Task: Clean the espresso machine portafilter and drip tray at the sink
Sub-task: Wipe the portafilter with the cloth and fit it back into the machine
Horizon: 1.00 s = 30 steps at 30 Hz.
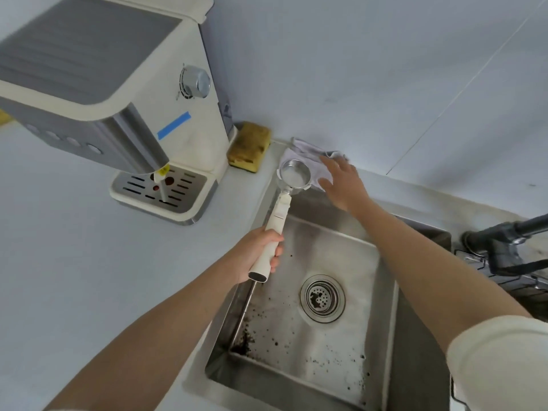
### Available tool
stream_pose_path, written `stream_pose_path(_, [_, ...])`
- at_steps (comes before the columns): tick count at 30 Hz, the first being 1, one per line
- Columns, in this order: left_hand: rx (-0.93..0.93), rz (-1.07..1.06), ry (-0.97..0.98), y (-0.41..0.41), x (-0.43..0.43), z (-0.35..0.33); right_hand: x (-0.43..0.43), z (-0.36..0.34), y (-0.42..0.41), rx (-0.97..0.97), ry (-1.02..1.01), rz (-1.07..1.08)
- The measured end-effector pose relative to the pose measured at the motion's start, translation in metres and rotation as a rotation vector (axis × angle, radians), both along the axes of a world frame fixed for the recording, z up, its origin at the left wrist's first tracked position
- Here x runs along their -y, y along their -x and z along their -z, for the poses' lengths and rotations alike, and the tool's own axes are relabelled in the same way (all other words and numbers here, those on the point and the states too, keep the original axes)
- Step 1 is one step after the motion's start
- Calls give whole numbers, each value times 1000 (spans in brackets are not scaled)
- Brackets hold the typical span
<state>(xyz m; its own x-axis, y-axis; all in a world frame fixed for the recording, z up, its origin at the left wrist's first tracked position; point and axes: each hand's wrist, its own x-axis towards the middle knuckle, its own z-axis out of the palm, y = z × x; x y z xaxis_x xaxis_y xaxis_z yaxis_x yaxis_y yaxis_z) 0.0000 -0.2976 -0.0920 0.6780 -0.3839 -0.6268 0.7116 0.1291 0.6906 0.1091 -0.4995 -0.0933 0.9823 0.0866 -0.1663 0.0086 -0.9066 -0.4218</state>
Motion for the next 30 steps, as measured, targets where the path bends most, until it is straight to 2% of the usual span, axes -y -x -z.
stream_pose_path(8, [-4, -1, 31, -3, -3, 5, -9, 7, -43, -67, 274, -229])
stream_pose_path(22, [-22, 16, 24, -8, -2, 12, -12, 24, -55, -52, 394, -211])
stream_pose_path(24, [-20, 18, 28, -8, -3, 11, -13, 23, -54, -84, 309, -166])
stream_pose_path(26, [-16, 23, 33, -7, -4, 10, -11, 19, -53, -127, 112, -81])
stream_pose_path(30, [-6, 40, 30, -4, -5, 7, -5, 3, -40, -204, -549, 247])
